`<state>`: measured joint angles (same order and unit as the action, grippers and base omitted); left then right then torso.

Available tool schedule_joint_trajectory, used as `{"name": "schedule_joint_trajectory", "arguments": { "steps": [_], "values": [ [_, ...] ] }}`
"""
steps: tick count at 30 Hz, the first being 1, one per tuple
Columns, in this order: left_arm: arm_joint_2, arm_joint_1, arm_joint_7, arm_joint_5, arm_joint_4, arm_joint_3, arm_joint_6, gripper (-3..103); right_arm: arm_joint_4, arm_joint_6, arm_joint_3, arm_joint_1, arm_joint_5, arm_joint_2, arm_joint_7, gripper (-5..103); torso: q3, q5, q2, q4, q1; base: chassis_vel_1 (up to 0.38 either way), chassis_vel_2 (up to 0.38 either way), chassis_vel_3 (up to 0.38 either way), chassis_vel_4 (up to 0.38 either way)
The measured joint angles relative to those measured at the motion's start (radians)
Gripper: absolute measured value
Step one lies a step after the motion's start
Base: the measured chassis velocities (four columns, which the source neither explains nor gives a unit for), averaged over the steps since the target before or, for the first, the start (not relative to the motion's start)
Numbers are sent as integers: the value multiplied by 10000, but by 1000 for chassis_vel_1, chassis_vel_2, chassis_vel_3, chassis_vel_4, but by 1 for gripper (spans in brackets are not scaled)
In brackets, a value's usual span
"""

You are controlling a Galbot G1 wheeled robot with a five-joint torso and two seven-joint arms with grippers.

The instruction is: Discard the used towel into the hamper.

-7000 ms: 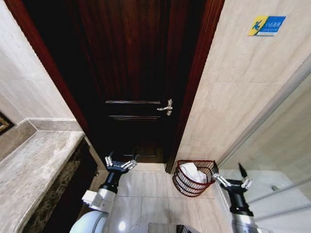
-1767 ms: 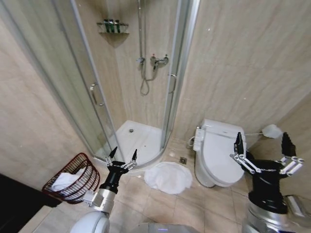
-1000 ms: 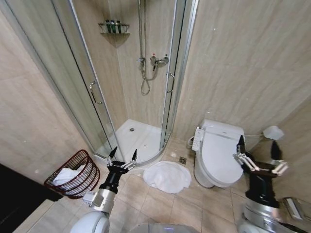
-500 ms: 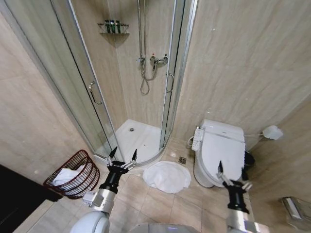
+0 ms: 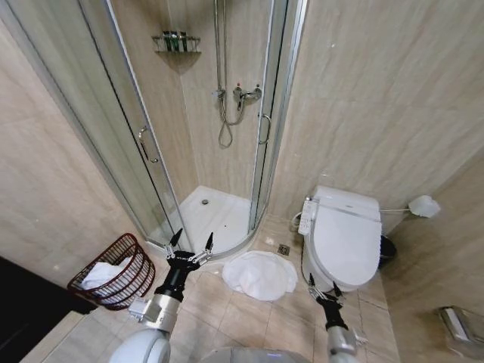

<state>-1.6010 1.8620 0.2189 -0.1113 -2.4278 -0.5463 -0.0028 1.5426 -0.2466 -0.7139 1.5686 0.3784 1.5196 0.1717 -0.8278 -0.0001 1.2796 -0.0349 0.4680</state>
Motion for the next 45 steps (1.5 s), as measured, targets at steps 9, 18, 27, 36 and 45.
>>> {"name": "schedule_joint_trajectory", "arguments": {
  "steps": [9, 18, 27, 36, 45],
  "values": [
    [0, 0, 0, 0, 0, 0, 0, 100, -1334, 392, 683, -1115, -884, -110, -478, 100, 330, 1, -607, 1, -277, 0, 0, 0, 0],
    [0, -1, 0, 0, 0, 0, 0, 100, -2608, -113, 1197, -1738, -597, -387, -301, 100, 601, 2, -1119, 2, -516, 0, 0, 0, 0],
    [0, -1, 0, 0, 0, 0, 0, 100, -3693, -1182, 1509, -2171, 161, -783, -163, 100, 848, 2, -1560, 2, -712, 0, 0, 0, 0],
    [0, 0, 0, 0, 0, 0, 0, 100, -4014, -1399, 1767, -2193, 509, -917, 526, 100, 1130, 1, -2068, 1, -941, 0, 0, 0, 0],
    [0, 0, 0, 0, 0, 0, 0, 100, -4408, -1611, 1694, -2188, 598, -937, 973, 100, 1374, -1, -2509, 0, -1140, -21, 48, 44, -11]
  ]
}}
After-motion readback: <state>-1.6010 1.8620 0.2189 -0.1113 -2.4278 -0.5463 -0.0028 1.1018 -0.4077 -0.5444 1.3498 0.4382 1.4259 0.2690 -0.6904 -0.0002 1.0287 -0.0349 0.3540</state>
